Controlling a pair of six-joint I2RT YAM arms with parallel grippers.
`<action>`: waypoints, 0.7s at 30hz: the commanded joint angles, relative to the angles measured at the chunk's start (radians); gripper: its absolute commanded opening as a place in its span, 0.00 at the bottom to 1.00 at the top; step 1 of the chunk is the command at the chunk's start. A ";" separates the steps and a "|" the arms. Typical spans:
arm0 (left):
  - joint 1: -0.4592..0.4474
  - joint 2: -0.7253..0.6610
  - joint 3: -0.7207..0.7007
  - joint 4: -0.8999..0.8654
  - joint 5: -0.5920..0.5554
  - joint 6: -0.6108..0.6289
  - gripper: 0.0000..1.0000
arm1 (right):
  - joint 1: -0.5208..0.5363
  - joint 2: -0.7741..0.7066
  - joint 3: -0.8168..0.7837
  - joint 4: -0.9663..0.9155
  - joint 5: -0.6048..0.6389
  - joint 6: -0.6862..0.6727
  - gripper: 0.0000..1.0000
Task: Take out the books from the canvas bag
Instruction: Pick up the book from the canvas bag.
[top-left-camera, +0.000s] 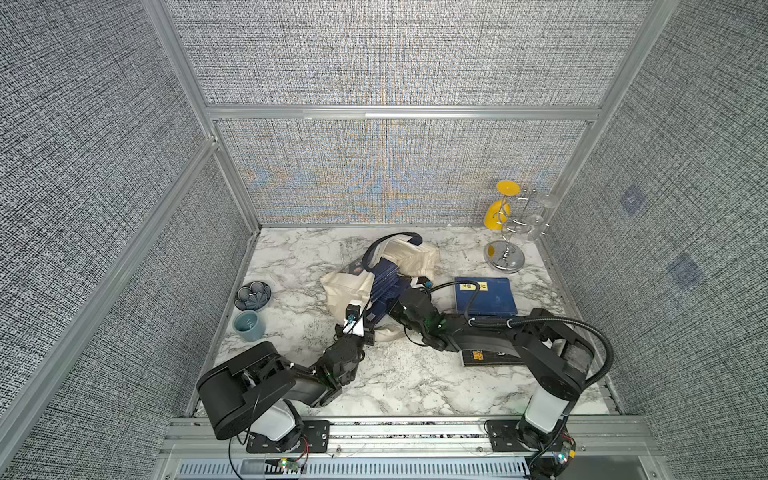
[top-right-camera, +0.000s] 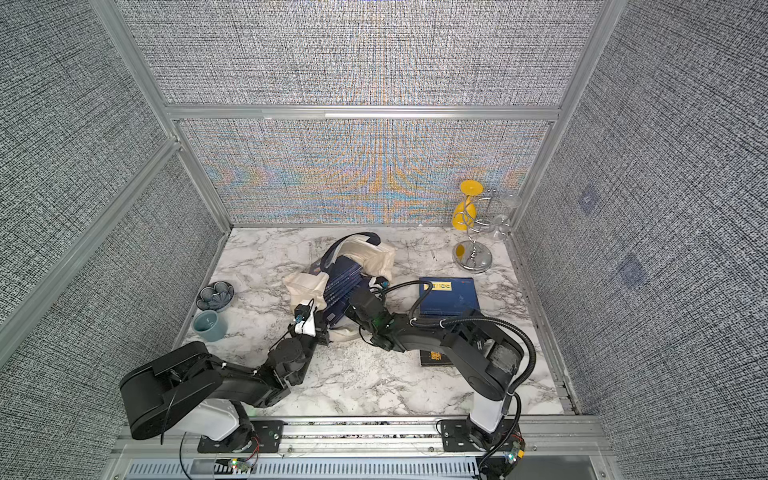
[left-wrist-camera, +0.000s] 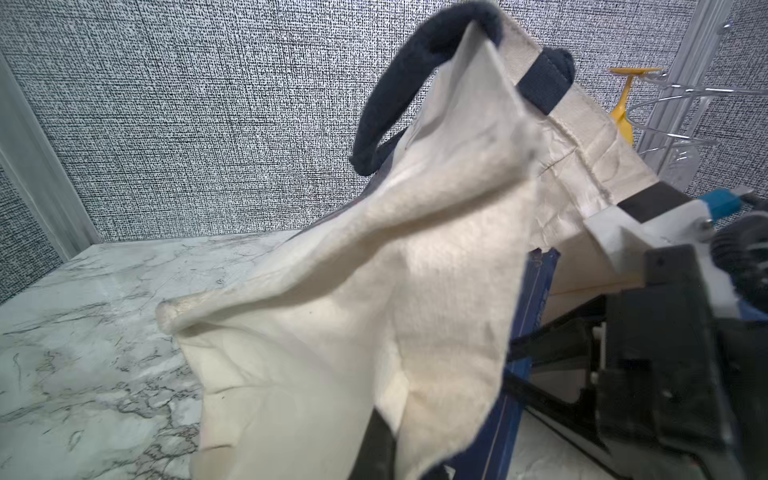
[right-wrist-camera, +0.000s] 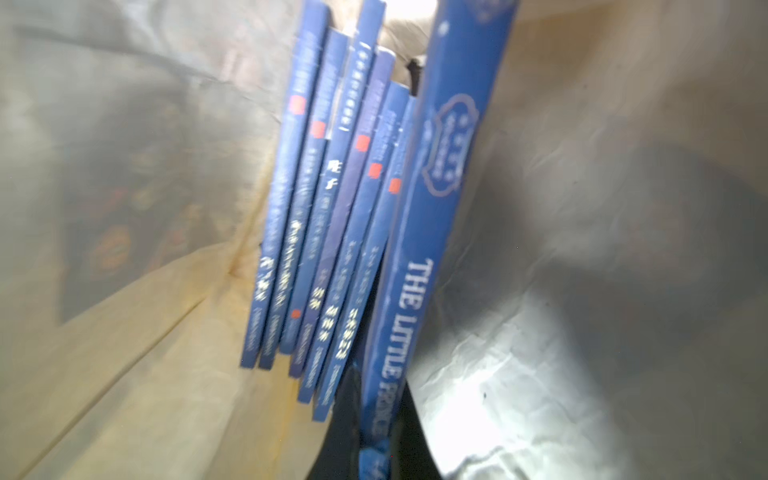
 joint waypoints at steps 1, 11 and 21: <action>-0.001 0.001 0.007 0.035 0.006 0.001 0.00 | 0.004 -0.034 -0.019 0.058 -0.001 -0.091 0.00; -0.001 0.007 0.009 0.037 0.009 -0.002 0.00 | 0.001 -0.087 -0.073 0.038 -0.008 -0.101 0.02; -0.001 0.019 0.009 0.048 0.009 -0.004 0.00 | -0.022 0.010 -0.085 0.128 -0.032 -0.051 0.42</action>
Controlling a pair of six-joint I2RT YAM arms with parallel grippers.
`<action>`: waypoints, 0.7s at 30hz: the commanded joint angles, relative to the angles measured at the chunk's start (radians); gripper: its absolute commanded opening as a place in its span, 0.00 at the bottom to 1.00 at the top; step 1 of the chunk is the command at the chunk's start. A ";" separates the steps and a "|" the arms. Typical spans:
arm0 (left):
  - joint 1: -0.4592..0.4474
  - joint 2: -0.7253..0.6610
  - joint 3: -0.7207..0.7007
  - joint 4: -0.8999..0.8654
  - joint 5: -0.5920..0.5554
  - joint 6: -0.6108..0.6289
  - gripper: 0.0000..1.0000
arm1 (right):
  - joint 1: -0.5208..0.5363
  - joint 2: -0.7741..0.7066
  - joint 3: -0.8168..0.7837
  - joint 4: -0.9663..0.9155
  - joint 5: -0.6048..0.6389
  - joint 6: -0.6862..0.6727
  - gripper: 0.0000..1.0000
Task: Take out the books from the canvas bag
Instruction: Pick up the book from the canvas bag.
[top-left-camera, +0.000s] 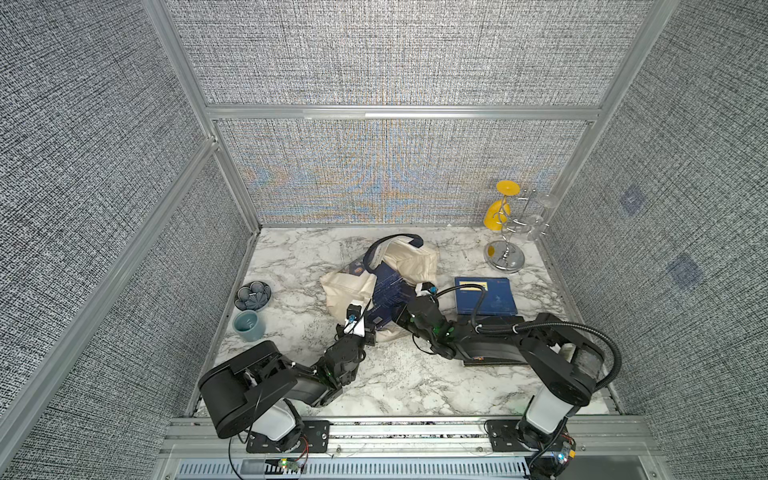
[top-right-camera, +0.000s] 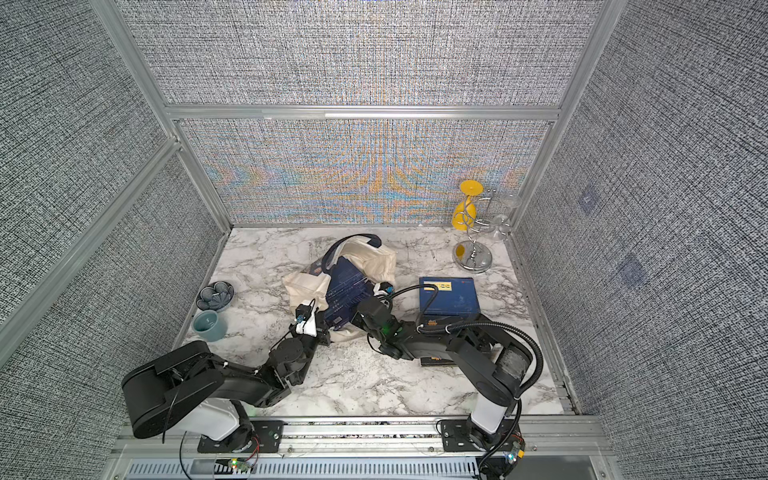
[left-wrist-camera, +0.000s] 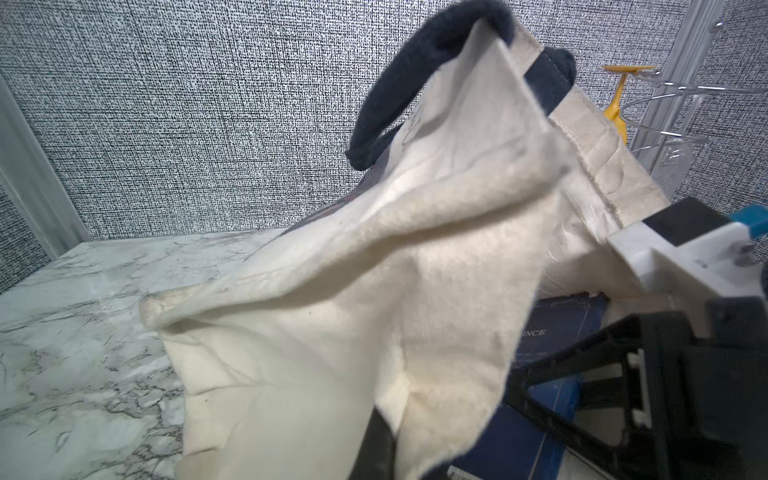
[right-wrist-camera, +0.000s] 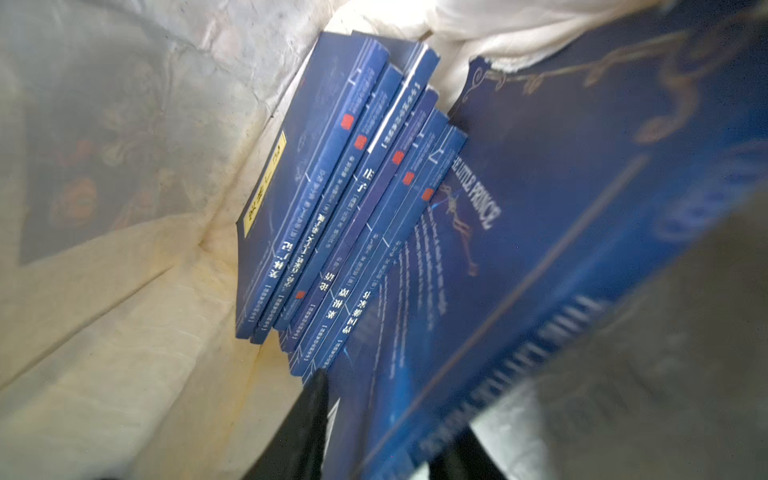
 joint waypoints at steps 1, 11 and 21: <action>0.001 0.008 0.004 0.052 0.001 0.000 0.00 | -0.014 0.040 0.015 0.062 -0.018 0.027 0.43; 0.001 0.007 -0.004 0.072 -0.017 0.002 0.00 | -0.030 0.047 -0.011 0.124 -0.028 0.020 0.07; 0.001 0.033 -0.002 0.081 -0.106 -0.004 0.00 | -0.015 -0.165 -0.041 -0.016 -0.029 -0.090 0.00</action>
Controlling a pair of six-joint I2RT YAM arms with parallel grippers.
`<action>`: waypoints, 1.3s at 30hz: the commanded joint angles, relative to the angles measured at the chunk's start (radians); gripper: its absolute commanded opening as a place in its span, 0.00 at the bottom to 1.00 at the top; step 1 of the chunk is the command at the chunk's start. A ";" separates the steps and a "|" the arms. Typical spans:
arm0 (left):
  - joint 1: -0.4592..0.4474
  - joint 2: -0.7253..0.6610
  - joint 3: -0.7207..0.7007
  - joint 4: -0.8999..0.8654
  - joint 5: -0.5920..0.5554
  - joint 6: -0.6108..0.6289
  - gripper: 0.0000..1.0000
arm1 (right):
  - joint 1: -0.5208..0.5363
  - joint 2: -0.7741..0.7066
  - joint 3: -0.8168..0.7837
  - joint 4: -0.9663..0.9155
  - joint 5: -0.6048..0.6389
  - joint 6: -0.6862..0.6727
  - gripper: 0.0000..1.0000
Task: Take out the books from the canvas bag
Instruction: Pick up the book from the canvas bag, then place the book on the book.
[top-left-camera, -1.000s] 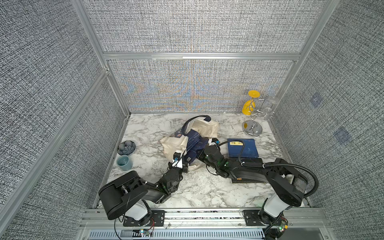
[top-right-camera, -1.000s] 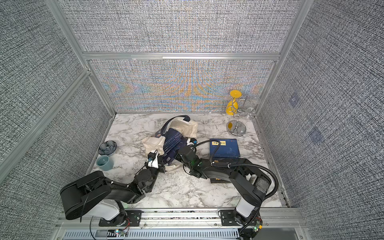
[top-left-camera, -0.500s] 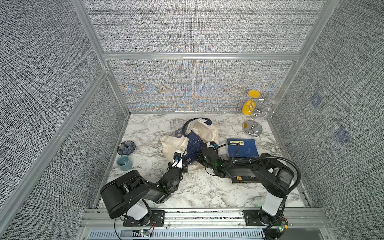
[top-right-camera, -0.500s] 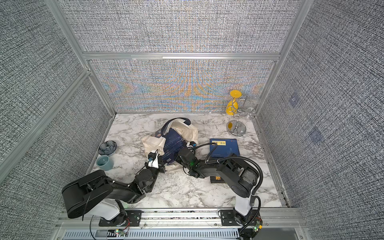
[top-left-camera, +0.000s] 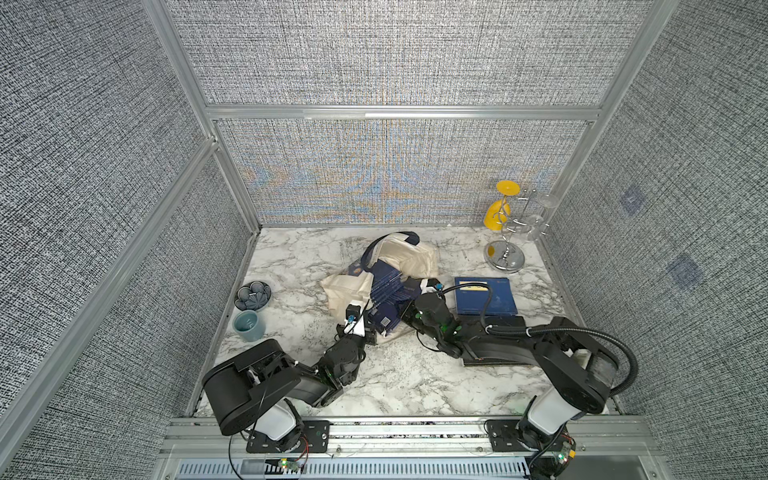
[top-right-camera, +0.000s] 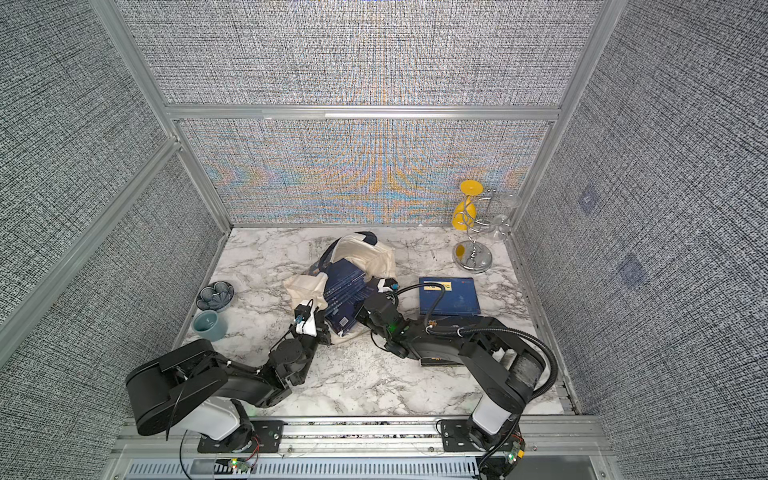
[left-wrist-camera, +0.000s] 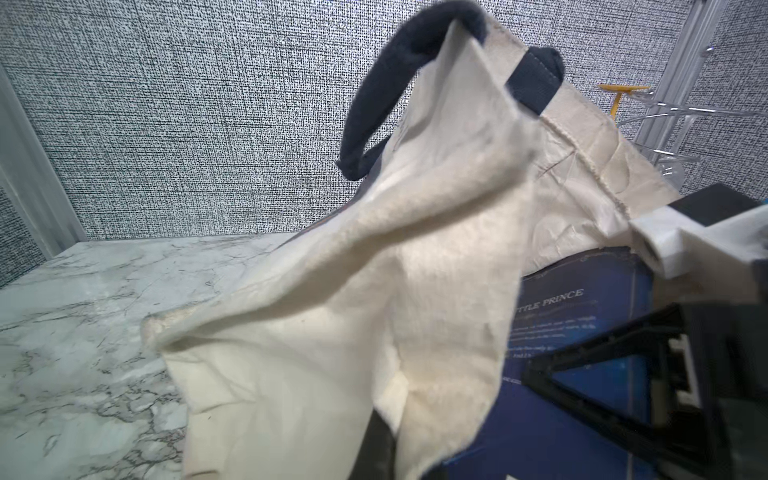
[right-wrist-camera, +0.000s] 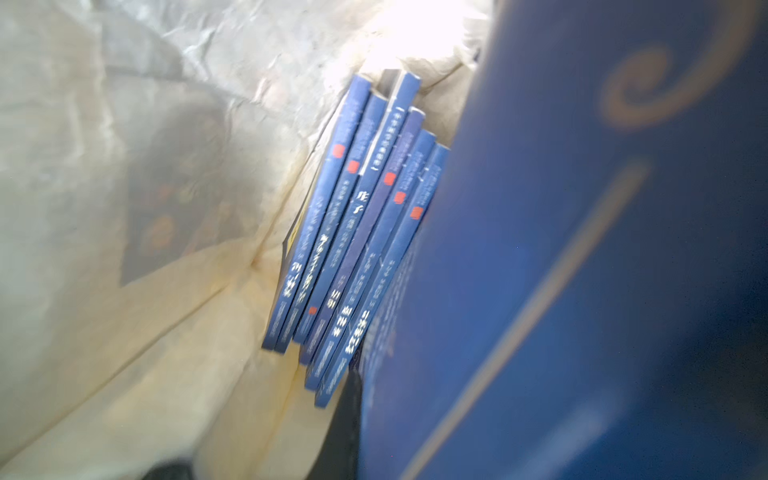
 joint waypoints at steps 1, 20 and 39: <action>0.003 0.011 0.000 0.026 -0.073 -0.001 0.00 | 0.005 -0.055 0.007 -0.011 0.004 -0.098 0.00; 0.003 0.019 -0.003 0.030 -0.083 -0.022 0.00 | 0.005 -0.610 -0.126 -0.193 0.179 -0.390 0.00; 0.003 0.022 0.000 0.031 -0.068 -0.022 0.00 | -0.150 -0.844 -0.386 -0.062 0.492 -0.257 0.00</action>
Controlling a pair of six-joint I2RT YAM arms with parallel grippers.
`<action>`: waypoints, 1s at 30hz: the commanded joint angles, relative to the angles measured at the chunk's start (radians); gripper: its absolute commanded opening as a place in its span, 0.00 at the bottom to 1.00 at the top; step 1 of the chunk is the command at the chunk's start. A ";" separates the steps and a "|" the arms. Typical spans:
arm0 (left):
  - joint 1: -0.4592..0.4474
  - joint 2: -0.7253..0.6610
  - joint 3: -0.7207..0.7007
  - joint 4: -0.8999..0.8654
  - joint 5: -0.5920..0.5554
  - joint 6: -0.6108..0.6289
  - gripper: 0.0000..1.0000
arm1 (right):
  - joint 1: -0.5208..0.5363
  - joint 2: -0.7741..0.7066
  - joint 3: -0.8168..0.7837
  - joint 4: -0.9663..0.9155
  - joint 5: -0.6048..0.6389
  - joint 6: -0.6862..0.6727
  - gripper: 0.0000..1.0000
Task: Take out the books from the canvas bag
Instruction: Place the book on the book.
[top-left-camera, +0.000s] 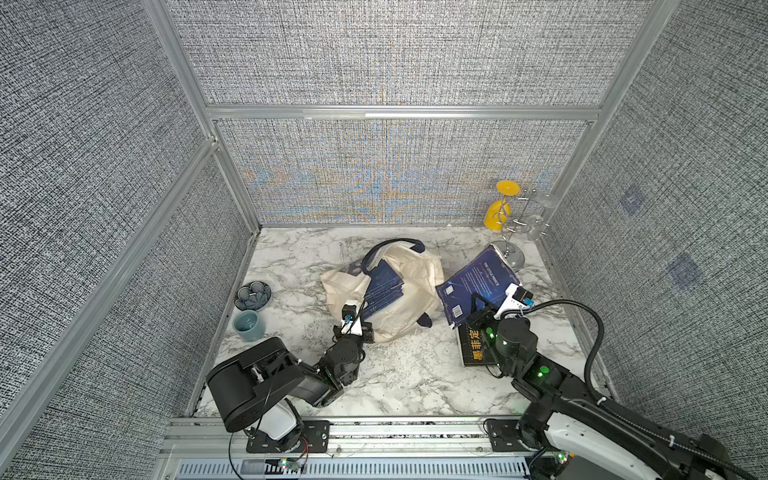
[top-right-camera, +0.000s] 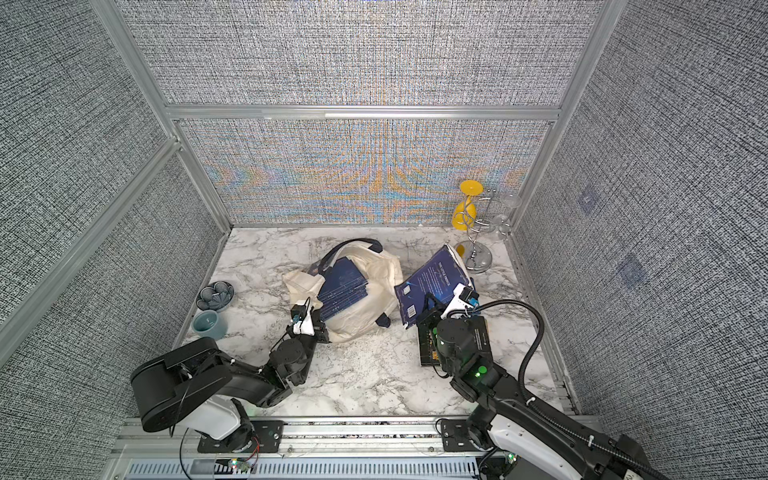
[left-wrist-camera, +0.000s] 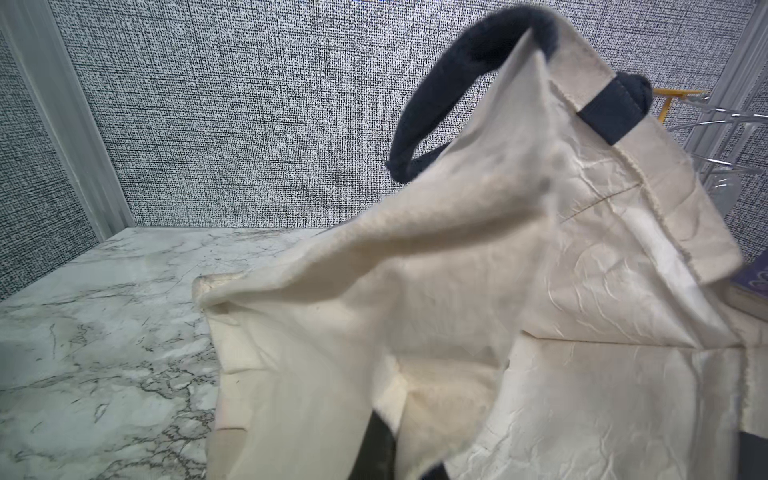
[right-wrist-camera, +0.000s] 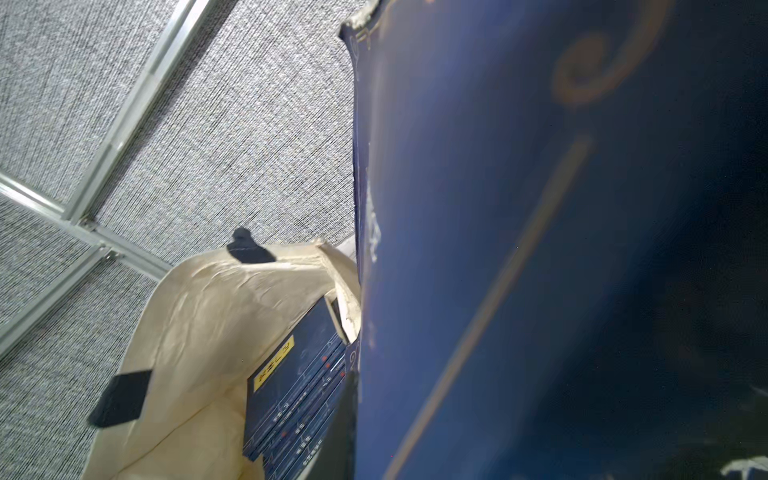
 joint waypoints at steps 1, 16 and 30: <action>0.002 0.003 0.002 0.008 0.001 -0.001 0.00 | -0.038 0.014 -0.018 0.132 0.057 0.061 0.00; 0.001 0.003 0.005 0.007 0.007 0.005 0.00 | -0.222 0.061 -0.138 0.274 0.023 0.235 0.00; 0.002 -0.006 0.001 0.006 0.002 0.016 0.00 | -0.342 0.481 -0.101 0.523 -0.078 0.433 0.00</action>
